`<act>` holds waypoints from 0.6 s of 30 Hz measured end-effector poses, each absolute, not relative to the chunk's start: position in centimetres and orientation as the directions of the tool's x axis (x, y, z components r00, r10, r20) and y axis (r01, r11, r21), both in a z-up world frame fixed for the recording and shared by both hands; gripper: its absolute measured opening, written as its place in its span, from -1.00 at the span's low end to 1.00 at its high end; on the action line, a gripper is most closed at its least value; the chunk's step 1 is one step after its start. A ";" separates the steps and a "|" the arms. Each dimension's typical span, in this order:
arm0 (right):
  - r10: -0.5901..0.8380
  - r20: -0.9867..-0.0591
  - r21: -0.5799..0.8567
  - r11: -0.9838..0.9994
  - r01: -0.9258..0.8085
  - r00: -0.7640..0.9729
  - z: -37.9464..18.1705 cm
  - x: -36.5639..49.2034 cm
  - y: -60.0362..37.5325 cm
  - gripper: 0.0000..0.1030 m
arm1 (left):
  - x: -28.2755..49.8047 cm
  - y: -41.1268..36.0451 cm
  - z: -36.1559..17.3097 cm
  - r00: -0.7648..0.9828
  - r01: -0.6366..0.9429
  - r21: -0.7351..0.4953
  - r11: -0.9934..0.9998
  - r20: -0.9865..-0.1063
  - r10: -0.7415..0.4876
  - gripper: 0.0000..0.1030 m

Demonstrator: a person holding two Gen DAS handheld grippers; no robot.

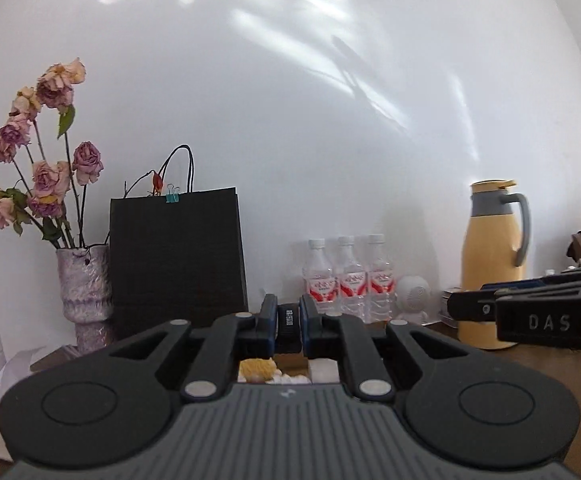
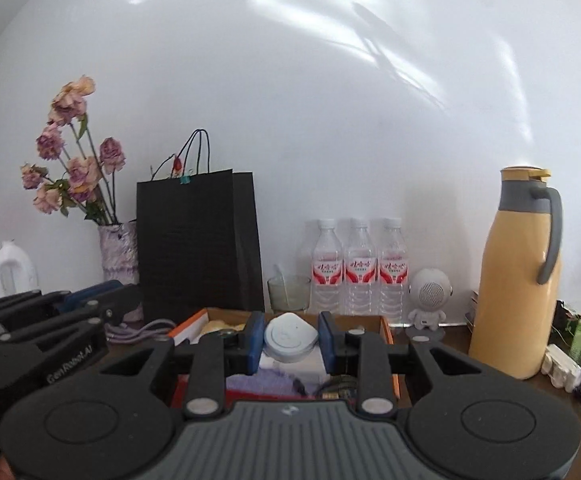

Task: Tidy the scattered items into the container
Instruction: 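Carry the cap with the right tool while the left tool carries its item toward the box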

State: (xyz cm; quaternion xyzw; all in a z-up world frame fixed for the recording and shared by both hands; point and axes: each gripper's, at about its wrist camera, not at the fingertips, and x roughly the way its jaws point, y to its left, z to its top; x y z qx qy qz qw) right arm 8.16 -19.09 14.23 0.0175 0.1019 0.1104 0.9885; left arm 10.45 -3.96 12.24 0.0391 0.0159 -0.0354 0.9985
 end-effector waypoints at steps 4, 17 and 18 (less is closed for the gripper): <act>0.206 -0.232 0.057 0.978 -0.198 0.951 16.7 16.5 -18.7 -0.47 | 19.0 -3.1 14.4 0.992 0.062 0.051 0.997 -0.113 -0.056 -0.76; 0.144 -0.872 0.073 0.983 -0.167 0.467 10.5 36.3 -20.6 -0.46 | 39.7 -0.6 9.5 0.573 0.071 -0.140 0.988 -0.805 -0.155 -0.73; 0.114 -0.885 0.045 0.986 -0.160 0.451 9.9 37.0 -20.5 -0.46 | 40.5 -0.7 8.9 0.547 0.071 -0.154 0.985 -0.820 -0.168 -0.61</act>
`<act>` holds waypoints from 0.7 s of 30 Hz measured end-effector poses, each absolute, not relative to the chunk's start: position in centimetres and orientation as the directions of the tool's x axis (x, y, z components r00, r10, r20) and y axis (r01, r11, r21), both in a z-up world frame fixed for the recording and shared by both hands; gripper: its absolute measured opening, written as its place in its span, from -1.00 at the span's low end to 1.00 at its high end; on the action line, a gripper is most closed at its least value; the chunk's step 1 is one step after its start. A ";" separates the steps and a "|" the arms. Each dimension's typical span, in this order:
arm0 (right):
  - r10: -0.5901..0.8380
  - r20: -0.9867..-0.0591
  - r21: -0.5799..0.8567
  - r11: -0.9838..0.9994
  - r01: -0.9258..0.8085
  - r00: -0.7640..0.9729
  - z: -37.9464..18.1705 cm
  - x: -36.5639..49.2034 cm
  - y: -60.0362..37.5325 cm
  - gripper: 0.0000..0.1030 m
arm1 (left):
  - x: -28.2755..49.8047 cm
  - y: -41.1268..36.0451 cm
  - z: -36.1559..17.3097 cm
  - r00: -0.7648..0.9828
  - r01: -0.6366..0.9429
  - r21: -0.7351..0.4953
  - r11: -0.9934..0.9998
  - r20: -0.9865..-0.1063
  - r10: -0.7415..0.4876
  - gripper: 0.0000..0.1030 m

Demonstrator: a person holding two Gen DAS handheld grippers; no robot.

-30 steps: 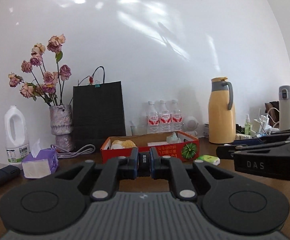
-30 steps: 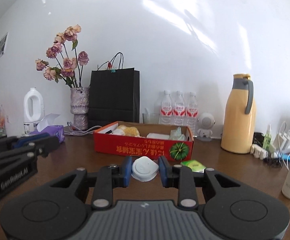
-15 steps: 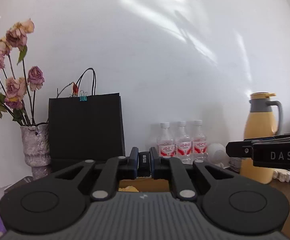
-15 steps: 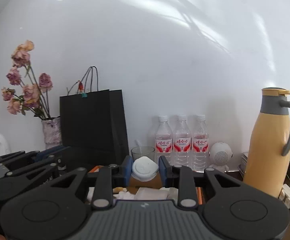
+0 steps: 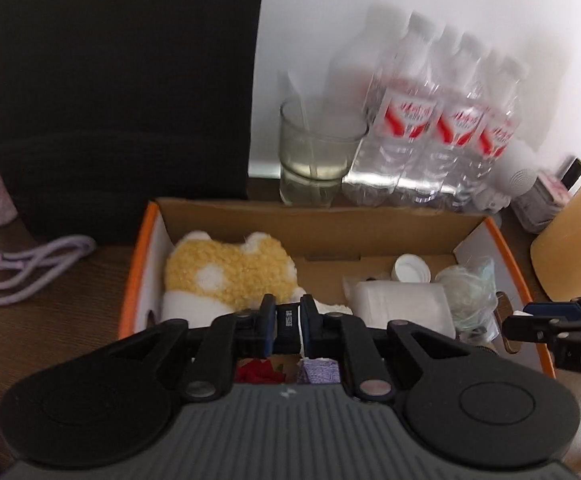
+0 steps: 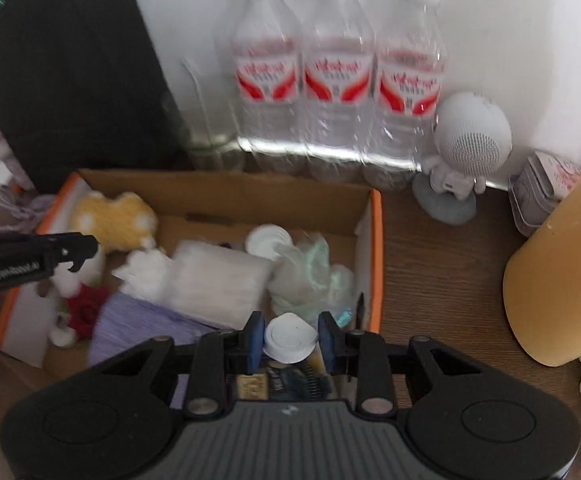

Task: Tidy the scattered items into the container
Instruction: 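Carry the cap with the right tool while the left tool carries its item toward the box, then open the right tool over the box while the left tool releases its item inside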

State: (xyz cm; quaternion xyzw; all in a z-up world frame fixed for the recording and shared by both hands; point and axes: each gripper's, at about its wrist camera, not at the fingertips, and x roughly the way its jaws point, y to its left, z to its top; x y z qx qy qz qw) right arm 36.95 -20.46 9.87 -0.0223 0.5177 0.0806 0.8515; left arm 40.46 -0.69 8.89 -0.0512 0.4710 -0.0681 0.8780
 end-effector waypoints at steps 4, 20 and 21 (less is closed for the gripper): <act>0.062 -0.906 0.008 0.991 -0.131 0.418 8.9 38.4 -20.4 -0.01 | 42.0 -1.0 7.8 0.509 0.057 -0.139 0.989 -0.848 -0.148 -0.11; 0.151 -0.934 0.138 0.989 -0.061 0.325 14.0 34.0 -19.2 0.67 | 37.2 -1.2 12.3 0.338 0.073 0.008 0.997 -0.941 -0.017 0.79; 0.144 -0.931 0.128 0.989 -0.068 0.337 14.4 33.4 -19.0 0.67 | 36.4 -1.0 12.9 0.359 0.053 0.018 0.998 -0.933 -0.002 0.80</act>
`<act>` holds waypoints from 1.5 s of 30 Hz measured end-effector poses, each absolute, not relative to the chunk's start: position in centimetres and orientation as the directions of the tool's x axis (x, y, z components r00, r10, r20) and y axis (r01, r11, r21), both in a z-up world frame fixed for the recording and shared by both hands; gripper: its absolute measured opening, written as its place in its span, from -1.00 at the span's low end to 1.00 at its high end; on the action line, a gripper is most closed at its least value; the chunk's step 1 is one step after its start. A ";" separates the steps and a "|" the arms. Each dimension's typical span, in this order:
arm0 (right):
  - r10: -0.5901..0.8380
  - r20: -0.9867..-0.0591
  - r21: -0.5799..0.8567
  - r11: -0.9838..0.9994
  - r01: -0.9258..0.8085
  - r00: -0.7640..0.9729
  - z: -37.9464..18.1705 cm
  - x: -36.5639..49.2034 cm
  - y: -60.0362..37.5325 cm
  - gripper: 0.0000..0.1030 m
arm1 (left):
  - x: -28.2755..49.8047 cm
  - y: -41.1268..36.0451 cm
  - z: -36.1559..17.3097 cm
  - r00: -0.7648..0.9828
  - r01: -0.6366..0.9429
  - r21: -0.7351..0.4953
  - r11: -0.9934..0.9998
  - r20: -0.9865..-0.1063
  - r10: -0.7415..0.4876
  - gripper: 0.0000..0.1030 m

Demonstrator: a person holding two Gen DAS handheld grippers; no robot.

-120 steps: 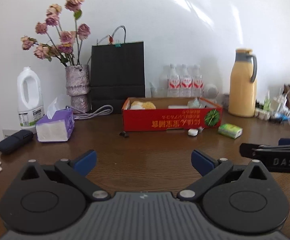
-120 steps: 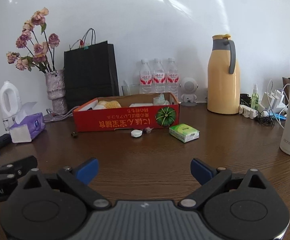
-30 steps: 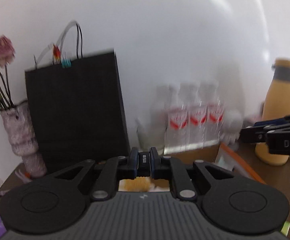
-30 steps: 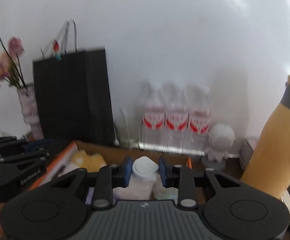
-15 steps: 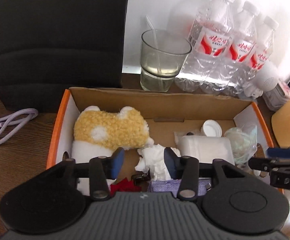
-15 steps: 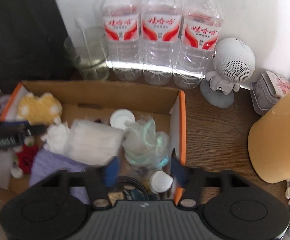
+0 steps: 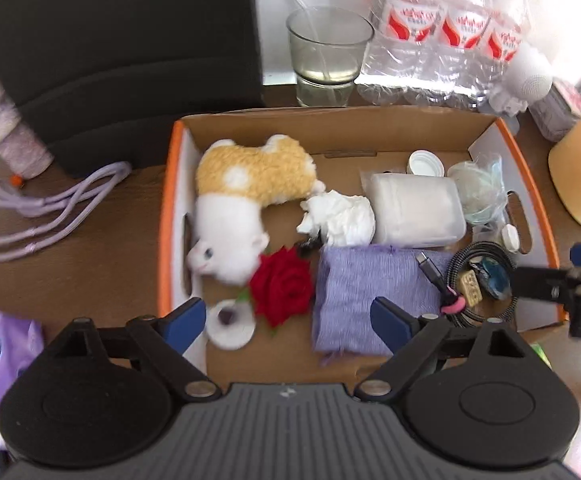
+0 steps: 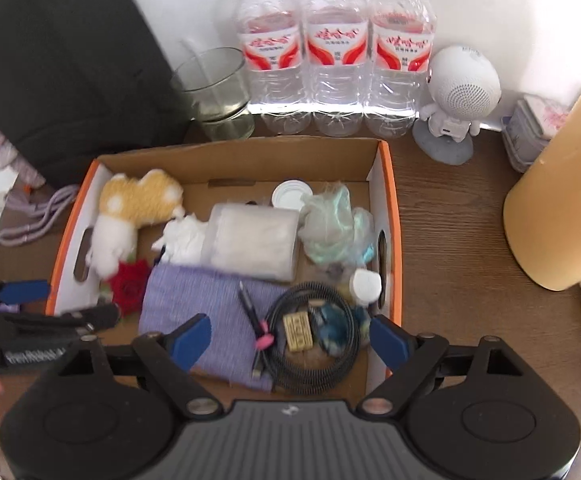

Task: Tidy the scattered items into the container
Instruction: 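Open the right tool over the box while the left tool releases its item inside, then move the right tool to the green tissue pack on the table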

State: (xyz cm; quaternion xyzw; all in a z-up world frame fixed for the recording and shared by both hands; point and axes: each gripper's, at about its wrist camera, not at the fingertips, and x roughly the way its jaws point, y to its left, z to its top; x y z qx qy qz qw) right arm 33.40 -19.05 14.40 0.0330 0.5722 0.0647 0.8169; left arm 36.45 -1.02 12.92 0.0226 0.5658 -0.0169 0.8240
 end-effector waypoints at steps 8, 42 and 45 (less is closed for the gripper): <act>0.120 -0.729 -0.054 0.971 -0.232 0.674 16.1 24.5 -16.9 0.71 | 23.4 -1.3 17.2 0.853 0.000 0.153 0.988 -0.517 0.080 1.00; 0.109 -0.469 -0.015 0.991 -0.132 0.877 5.0 -5.0 -19.3 1.00 | -5.4 -1.9 5.0 0.856 0.129 0.125 0.984 -0.514 -0.047 1.00; 0.022 -0.533 -0.044 0.998 -0.054 0.846 5.5 -0.1 -21.7 1.00 | -4.2 -2.5 6.0 0.883 0.146 0.148 0.978 -0.465 -0.062 1.00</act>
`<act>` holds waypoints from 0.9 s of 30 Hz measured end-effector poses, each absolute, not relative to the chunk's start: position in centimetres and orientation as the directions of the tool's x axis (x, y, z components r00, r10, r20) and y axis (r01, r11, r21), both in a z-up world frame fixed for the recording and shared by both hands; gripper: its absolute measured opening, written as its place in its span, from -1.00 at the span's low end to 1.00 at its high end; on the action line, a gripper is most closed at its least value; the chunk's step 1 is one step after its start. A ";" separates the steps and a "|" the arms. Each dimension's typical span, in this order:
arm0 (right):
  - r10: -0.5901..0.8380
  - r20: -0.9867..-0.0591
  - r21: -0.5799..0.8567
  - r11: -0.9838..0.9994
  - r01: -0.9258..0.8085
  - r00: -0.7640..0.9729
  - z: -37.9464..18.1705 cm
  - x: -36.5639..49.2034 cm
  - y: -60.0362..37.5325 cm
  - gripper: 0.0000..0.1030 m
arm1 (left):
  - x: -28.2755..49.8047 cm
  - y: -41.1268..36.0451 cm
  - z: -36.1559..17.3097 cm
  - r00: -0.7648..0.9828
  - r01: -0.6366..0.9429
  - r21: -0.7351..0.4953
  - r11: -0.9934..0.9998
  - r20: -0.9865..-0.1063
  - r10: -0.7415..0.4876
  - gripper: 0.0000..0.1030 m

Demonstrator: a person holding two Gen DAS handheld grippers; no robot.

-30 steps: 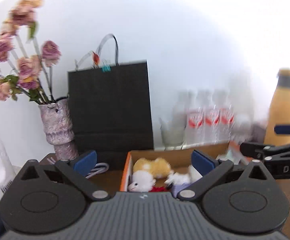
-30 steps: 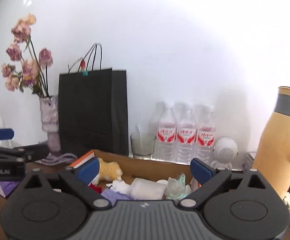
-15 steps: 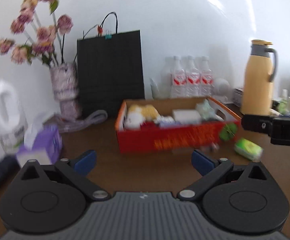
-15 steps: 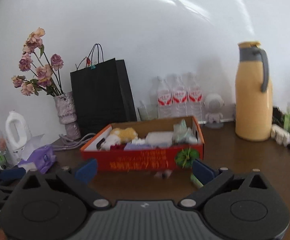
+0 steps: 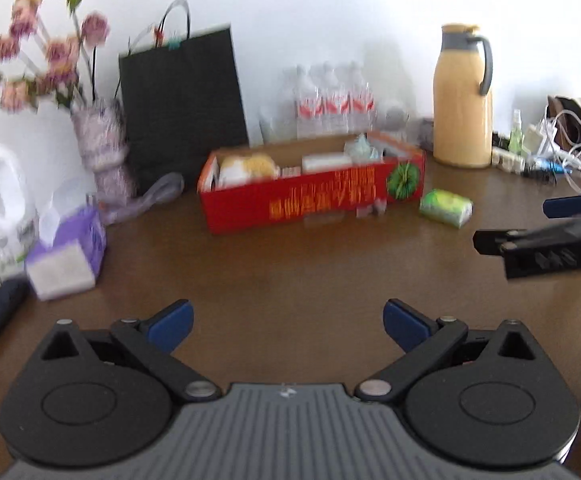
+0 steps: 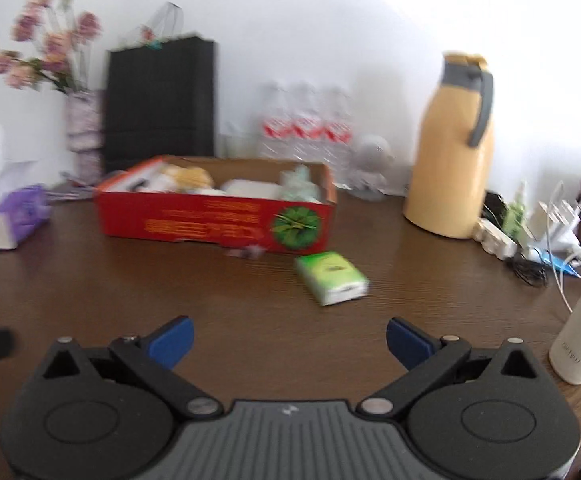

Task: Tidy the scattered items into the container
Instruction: 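Move the right tool to the green tissue pack on the table, then grasp the green tissue pack with the right tool while the left tool grasps a clear wrapper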

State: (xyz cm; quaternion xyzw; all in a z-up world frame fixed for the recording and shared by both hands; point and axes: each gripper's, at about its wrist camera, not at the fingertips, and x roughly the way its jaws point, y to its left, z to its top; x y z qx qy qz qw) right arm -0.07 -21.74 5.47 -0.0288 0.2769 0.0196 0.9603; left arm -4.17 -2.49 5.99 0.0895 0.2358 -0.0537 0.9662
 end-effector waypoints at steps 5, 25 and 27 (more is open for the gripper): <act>0.010 -0.584 -0.089 0.993 -0.077 0.812 3.7 8.8 -23.8 0.88 | 0.3 -3.7 6.3 0.867 0.192 0.133 0.972 -0.488 -0.104 1.00; 0.028 -0.599 0.127 0.990 0.060 0.800 1.9 12.0 -28.7 -0.01 | 19.8 -13.1 0.5 0.761 0.201 -0.043 0.979 -0.622 -0.184 0.29; 0.034 -0.586 0.131 0.990 0.053 0.810 2.0 11.8 -28.5 -0.01 | 20.0 -13.5 0.2 0.770 0.191 -0.038 0.981 -0.613 -0.174 0.23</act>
